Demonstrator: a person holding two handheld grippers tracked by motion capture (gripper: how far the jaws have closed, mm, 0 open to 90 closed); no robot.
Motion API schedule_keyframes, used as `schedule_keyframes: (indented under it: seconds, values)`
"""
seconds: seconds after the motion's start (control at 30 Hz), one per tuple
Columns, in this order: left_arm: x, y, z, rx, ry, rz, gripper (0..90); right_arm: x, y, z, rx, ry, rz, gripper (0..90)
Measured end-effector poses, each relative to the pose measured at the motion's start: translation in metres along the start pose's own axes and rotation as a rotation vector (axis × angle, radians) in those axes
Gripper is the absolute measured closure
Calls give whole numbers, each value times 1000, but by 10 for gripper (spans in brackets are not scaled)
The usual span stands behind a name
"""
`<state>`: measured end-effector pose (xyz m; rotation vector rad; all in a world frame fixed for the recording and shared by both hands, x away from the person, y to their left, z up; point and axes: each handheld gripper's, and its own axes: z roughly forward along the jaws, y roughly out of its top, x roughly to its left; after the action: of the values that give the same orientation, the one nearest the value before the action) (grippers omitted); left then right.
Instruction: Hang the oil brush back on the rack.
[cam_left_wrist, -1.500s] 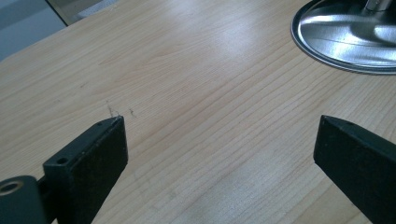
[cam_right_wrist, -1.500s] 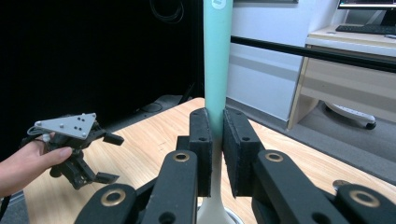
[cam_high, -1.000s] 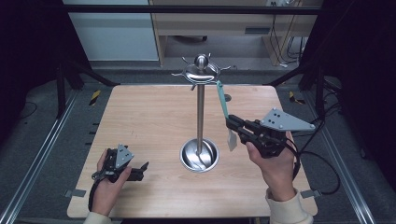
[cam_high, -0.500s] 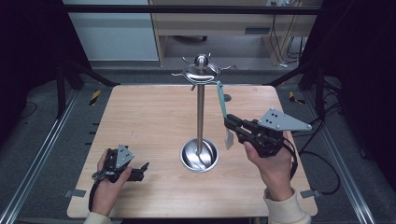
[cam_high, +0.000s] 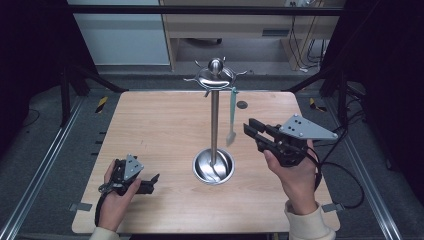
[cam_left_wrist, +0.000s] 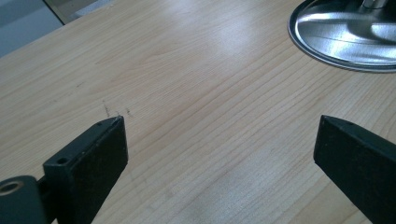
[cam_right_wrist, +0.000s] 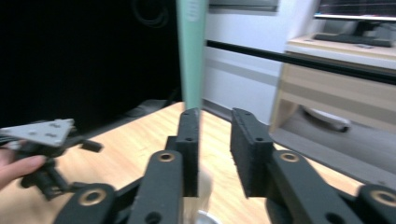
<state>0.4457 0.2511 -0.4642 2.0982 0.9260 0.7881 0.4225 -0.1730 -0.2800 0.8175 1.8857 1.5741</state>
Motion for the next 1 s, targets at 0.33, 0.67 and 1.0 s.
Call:
schedule_keyframes:
  seconds: [0.33,0.67,1.0]
  values:
    - [-1,0,1,4,-3,4,25,-19,-3,-2,58,-142,15,416]
    - [-1,0,1,3,-5,4,25,-32,-10,3,129,-252,19,198]
    - [-1,0,1,1,-10,5,25,-49,-17,-2,130,-332,19,107]
